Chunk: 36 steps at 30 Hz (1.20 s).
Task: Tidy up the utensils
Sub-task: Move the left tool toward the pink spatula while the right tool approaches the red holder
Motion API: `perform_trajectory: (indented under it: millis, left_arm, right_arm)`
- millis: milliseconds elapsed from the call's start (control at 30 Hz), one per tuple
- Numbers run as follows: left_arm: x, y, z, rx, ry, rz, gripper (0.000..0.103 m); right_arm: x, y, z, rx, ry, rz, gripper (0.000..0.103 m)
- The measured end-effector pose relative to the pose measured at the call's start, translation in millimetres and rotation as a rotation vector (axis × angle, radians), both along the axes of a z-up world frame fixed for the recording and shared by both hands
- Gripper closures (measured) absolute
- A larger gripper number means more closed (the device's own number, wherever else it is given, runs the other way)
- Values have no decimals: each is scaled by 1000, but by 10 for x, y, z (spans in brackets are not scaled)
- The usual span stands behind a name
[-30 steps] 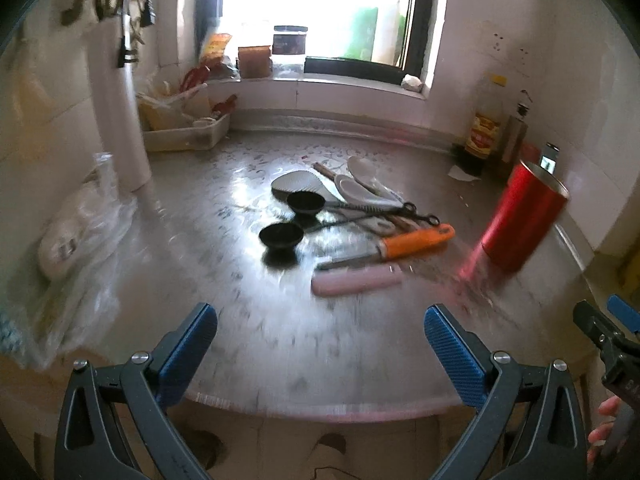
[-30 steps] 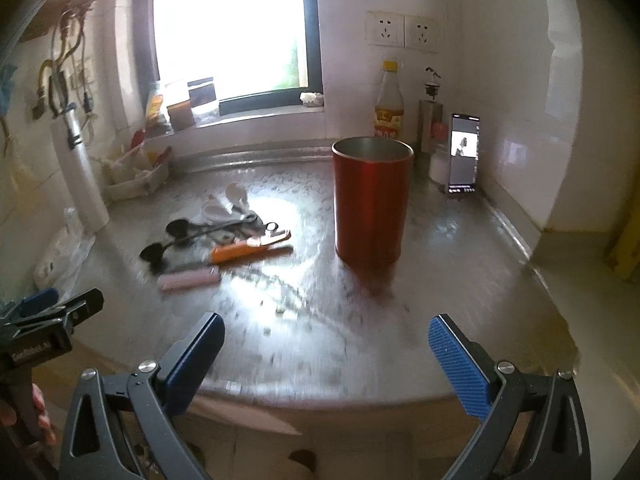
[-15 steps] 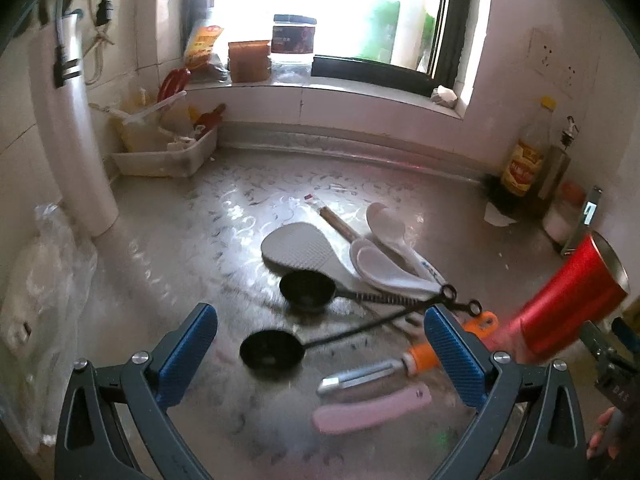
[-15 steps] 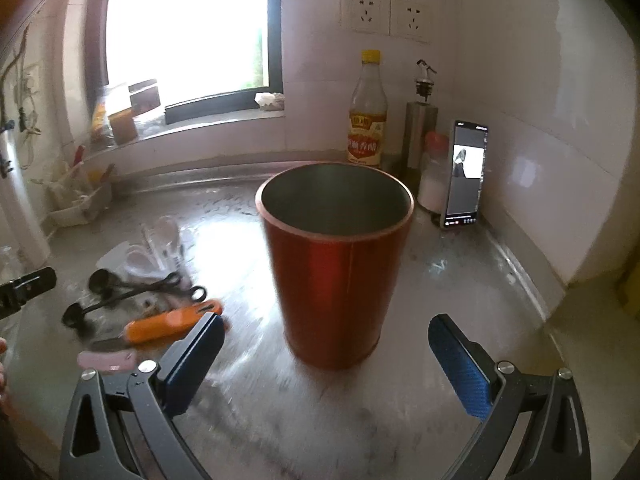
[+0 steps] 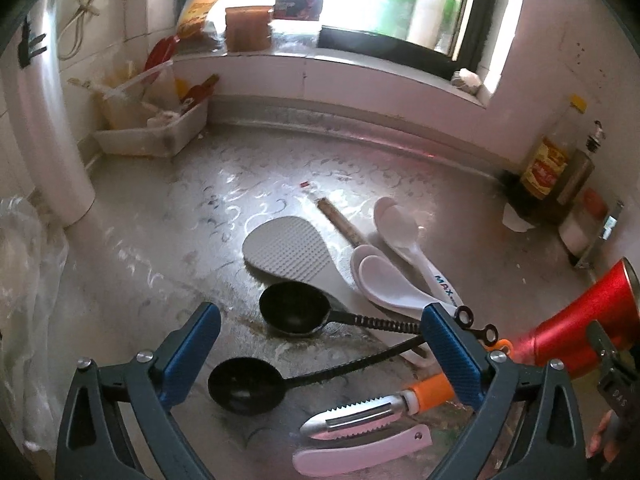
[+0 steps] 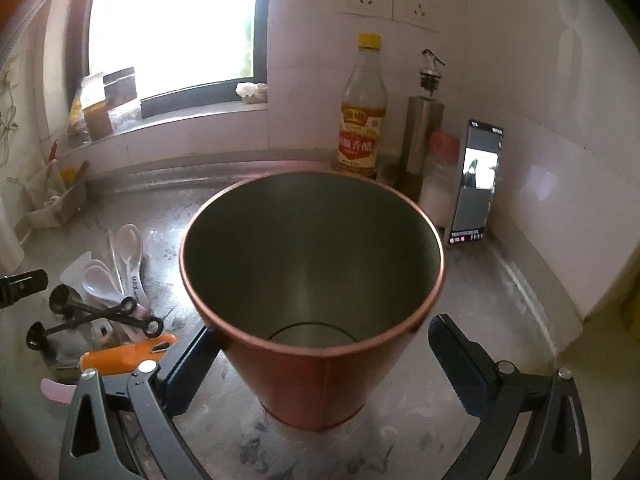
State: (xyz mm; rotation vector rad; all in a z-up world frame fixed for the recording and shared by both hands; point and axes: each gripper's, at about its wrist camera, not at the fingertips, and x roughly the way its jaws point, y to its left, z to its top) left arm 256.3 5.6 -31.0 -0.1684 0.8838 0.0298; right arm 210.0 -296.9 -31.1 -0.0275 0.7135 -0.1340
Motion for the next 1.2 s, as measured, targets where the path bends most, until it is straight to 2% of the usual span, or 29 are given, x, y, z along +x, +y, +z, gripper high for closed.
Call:
perform_trajectory:
  millis: [233, 467, 567, 700, 933, 1067, 1200]
  left_arm:
    - [-171, 32, -20, -24, 35, 88, 2]
    - [-400, 168, -87, -90, 75, 164, 2]
    - [-508, 249, -110, -89, 89, 200, 2]
    - [-608, 363, -174, -128, 129, 235, 3]
    - [-688, 174, -335, -98, 218, 153, 4]
    - [-599, 101, -457, -84, 276, 179, 5]
    - [-476, -59, -525, 4, 319, 177, 5]
  right_arm:
    - [71, -57, 30, 19, -6, 60, 1]
    - [65, -105, 26, 77, -17, 107, 13]
    - [73, -137, 25, 91, -18, 103, 13]
    - [90, -144, 27, 107, -21, 94, 13]
    - [70, -101, 23, 109, -18, 113, 13]
    - [72, -102, 25, 110, -14, 115, 13]
    - [74, -103, 26, 111, -12, 118, 13]
